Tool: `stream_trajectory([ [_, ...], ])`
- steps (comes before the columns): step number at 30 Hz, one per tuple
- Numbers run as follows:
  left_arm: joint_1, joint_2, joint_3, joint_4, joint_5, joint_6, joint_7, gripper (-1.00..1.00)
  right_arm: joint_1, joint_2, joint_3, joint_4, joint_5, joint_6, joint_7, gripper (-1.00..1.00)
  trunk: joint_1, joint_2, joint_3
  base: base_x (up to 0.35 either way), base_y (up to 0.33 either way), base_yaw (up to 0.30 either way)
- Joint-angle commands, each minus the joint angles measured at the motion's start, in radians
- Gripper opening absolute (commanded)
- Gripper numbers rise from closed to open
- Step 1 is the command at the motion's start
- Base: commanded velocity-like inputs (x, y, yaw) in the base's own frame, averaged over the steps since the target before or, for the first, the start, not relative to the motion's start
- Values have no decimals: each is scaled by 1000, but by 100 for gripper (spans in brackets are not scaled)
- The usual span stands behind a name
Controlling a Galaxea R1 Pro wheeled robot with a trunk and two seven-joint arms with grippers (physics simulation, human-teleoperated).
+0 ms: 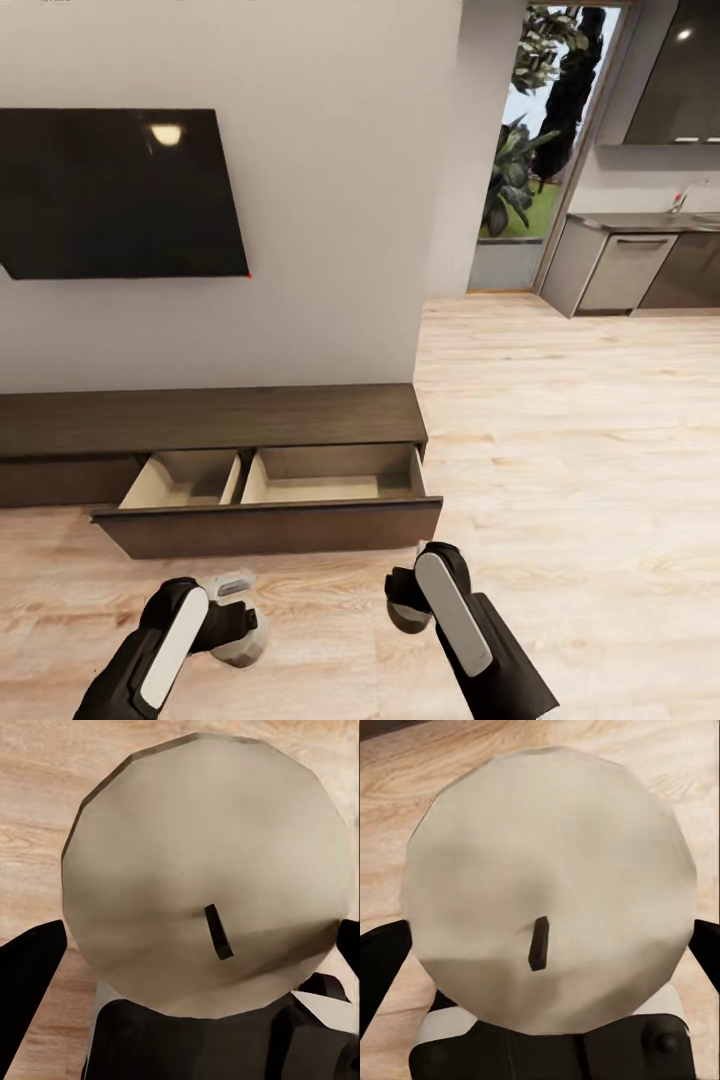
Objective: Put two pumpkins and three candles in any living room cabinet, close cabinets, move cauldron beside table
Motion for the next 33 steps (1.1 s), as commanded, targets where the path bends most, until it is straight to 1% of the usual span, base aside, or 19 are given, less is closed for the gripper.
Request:
stream_trajectory([
  [1, -16, 1, 1, 3, 0, 3, -1, -100, -5, 6, 0, -2, -1, 11, -30, -100, -4, 7, 3, 0, 0, 0],
  [3, -40, 1, 1, 19, 1, 5, 0, -100, -9, 6, 0, -5, -2, 29, -76, -100, -8, 14, 6, 0, 0, 0],
  [5, -57, -2, -1, 29, 1, 7, 0, -100, -11, 6, 1, -6, -5, 38, -100, -100, -8, 14, 6, 0, 0, 0],
  [11, -67, -3, -4, 28, 5, 8, 1, -100, -12, 6, 2, 0, -6, 44, -114, -100, -8, 14, 6, 0, 0, 0],
  [14, -68, 0, -1, 21, 8, 8, 1, -100, -11, 6, 3, 1, -6, 43, -112, -100, -8, 14, 6, 0, 0, 0],
  [17, -68, 2, 0, -14, 20, 8, 0, -100, -6, 6, 2, 1, -8, 39, -108, -100, -8, 14, 6, 87, 0, 0],
  [20, -67, 4, -2, -48, 41, 8, 0, -100, -2, 6, 1, -2, -10, 39, -102, -100, -8, 14, 6, 256, 6, 0],
  [22, -68, 4, -5, -85, 64, 8, 0, -100, 2, 6, 2, -2, -11, 39, -96, -100, -8, 14, 6, 279, 18, 0],
  [24, -66, 5, -7, -121, 78, 8, 0, -100, 3, 6, 2, -1, -11, 37, -86, -100, -8, 14, 6, 220, 7, 0],
  [29, -63, 6, -7, -151, 88, 9, 0, -100, 1, 6, 3, -1, -11, 35, -57, -100, -8, 14, 6, 120, 30, 0],
  [33, -61, 6, -7, -158, 88, 9, 0, -100, 0, 6, 1, 1, -12, 36, -52, -100, -8, 14, 6, 19, 42, 9],
])
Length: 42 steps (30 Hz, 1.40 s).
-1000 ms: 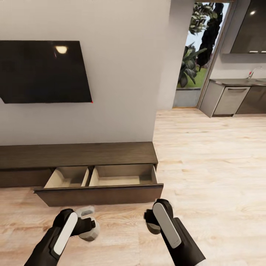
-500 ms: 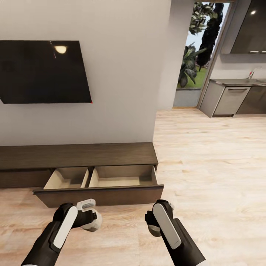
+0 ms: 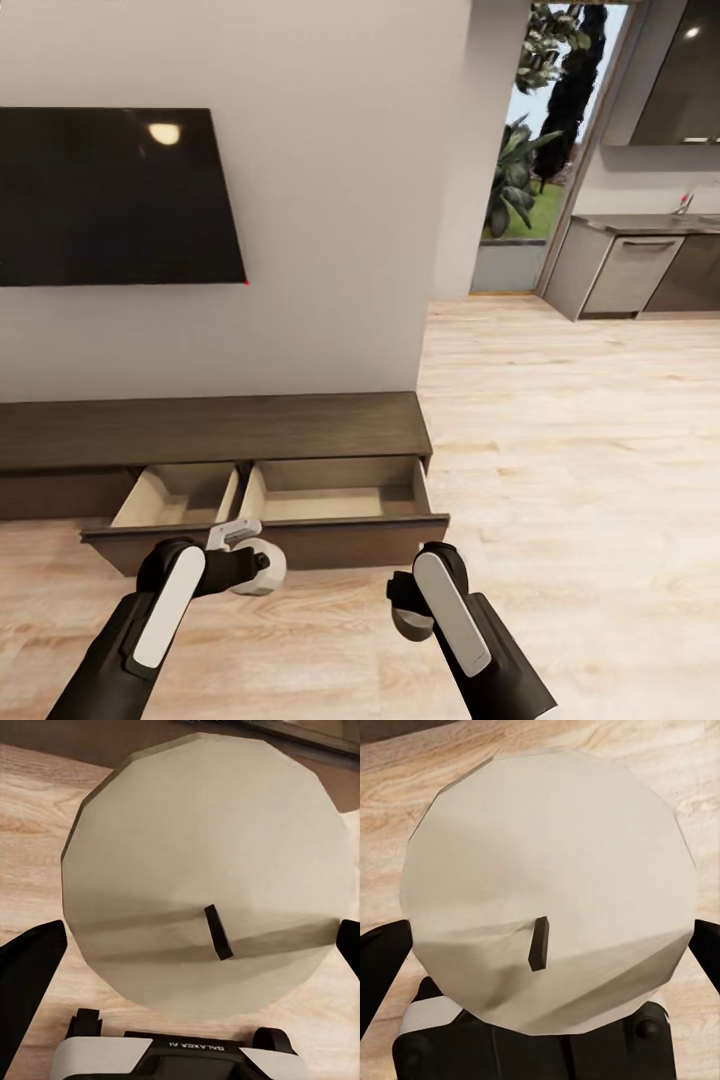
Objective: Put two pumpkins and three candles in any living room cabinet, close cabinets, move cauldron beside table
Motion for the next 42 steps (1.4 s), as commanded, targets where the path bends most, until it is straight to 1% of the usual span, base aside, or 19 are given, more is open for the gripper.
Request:
stream_trajectory([
  [1, 0, 0, 0, -2, -1, 0, -1, -100, 0, 0, 0, 0, -1, 0, 1, -100, 0, 0, 0, 7, 15, 112],
  [10, 1, 2, 0, -5, 0, 0, -1, -100, -1, 0, 1, 2, -1, 1, 3, -100, 0, 0, 0, 4, 4, 253],
  [13, 2, 2, -1, -5, -1, 0, -1, -100, -1, 0, 1, 2, -1, -1, 3, -100, 0, 0, 0, 158, 73, 144],
  [17, 2, 2, -5, -9, -1, 0, -1, -100, -1, 0, 2, 2, -1, -2, 3, -100, 0, 0, 0, 132, 30, 36],
  [21, 5, 2, -9, -68, 0, 0, -1, -100, -1, 0, 2, -4, -1, -1, 1, -100, 0, 0, 0, 25, 6, 7],
  [24, 6, 0, -12, -85, -2, 0, -1, -100, -1, 0, 3, -11, 0, -2, -1, -100, 0, 0, 0, 5, 1, 1],
  [26, 7, -1, -13, -89, -2, 0, -1, -100, -1, 0, 8, -20, 0, -1, -2, -100, 0, 0, 0, 2, 0, 0],
  [29, 7, -1, -13, -99, -3, 0, -1, -100, -1, 0, 32, -76, 0, -2, -2, -100, 0, 0, 0, 0, 0, 0],
  [31, 7, -1, -13, -102, -3, 0, -1, -100, -1, 0, 40, -97, -1, -3, -2, -100, 0, 0, 0, 0, 0, 0],
  [35, 7, -3, -12, -103, -3, 0, -1, -100, -1, 0, 44, -109, -1, -4, -2, -100, 0, 0, 0, 0, 0, 0],
  [39, 7, -1, -12, -103, -3, 0, -1, -100, 0, 0, 45, -111, -1, -4, -1, -100, -15, 28, 13, 0, 0, 0],
  [42, 7, 0, -12, -104, -3, 0, -1, -100, 0, 0, 45, -112, -2, -4, -1, -100, -15, 28, 13, 0, 0, 0],
])
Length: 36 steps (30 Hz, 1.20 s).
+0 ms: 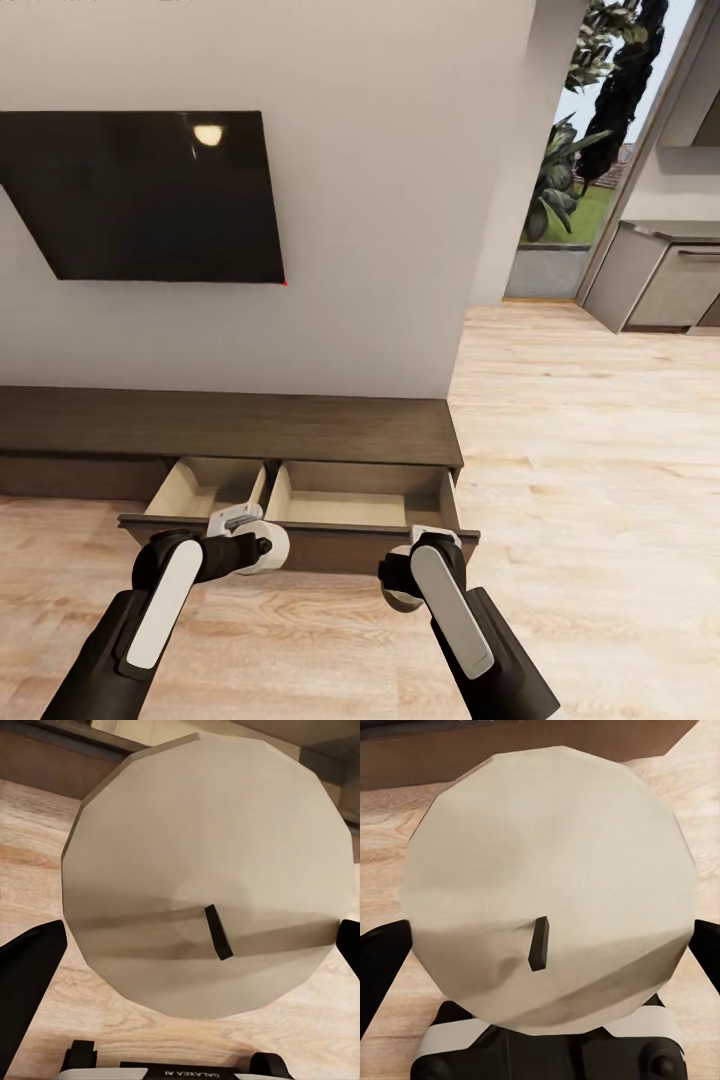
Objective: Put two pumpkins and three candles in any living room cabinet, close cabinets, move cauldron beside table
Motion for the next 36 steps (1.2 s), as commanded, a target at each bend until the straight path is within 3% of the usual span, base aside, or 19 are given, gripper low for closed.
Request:
stream_trajectory([
  [1, 0, 0, 0, 0, 1, 0, -1, -100, 0, 0, 0, 0, 0, 0, 0, -100, 0, 0, 0, 0, 0, 0],
  [7, 0, -1, 0, 0, 1, 0, -1, -100, 0, 0, 0, 0, 0, 0, 0, -100, 0, 0, 0, 0, 0, 0],
  [23, 0, 0, -1, 0, 2, 0, -1, -100, 0, 0, 0, 0, 0, 1, 5, -100, -61, 112, 50, 0, 0, 0],
  [27, 0, 0, -2, 0, 1, 0, -1, -100, 0, 0, 0, -2, 0, 1, 8, -100, -61, 112, 50, 0, 0, 0],
  [31, 0, 0, -2, 1, 1, 0, -1, -100, 0, 0, 0, -5, 3, -1, 71, -100, -61, 112, 50, 48, 0, 0],
  [36, 0, -2, -3, 0, 1, 0, -1, -100, 12, 0, 0, -9, 8, -2, 101, -100, -61, 112, 50, 185, -63, 0],
])
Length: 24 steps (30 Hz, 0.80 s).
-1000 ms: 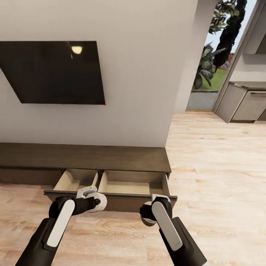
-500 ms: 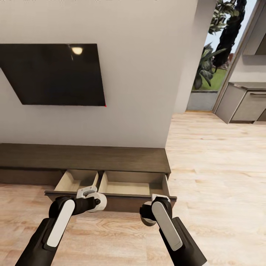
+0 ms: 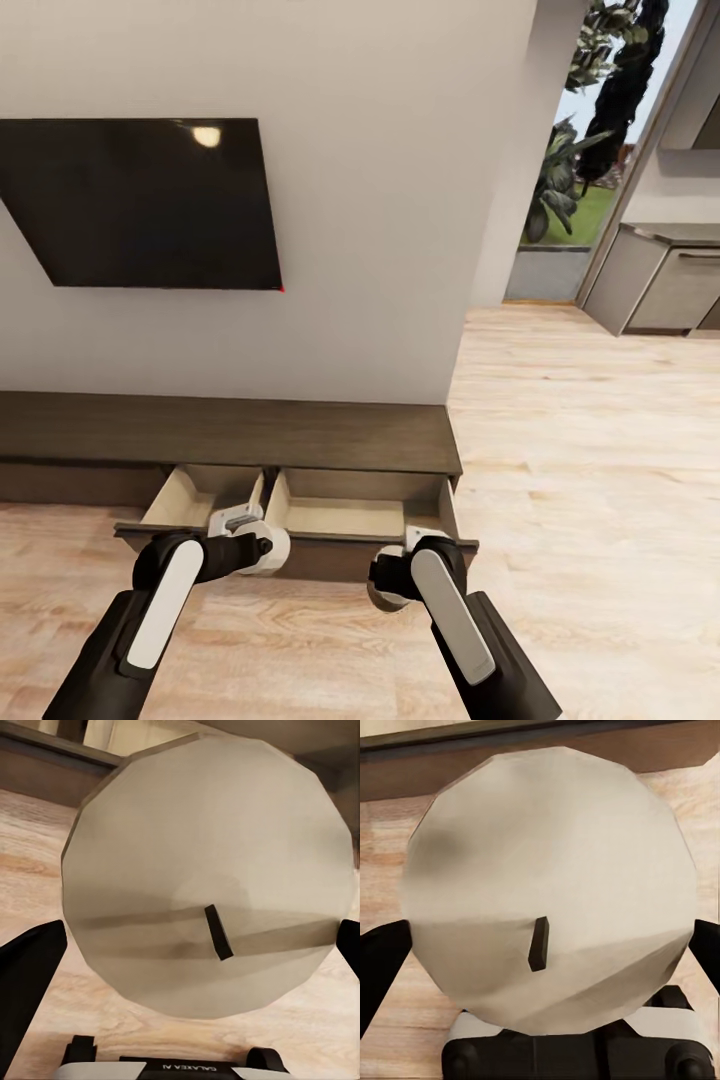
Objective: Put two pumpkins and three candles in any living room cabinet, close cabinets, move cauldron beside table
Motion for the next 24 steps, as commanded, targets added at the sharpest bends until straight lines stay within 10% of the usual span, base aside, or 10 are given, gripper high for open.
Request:
stream_trajectory([
  [1, 0, 0, 0, 0, 0, 0, -1, -100, 6, 0, 1, 0, 1, -3, 2, -100, 0, 0, 0, 93, -53, 0],
  [24, 0, 2, 0, 0, 0, 0, -1, -100, 19, 0, 1, -2, -6, -1, 6, -100, 0, 0, 0, 156, 84, 0],
])
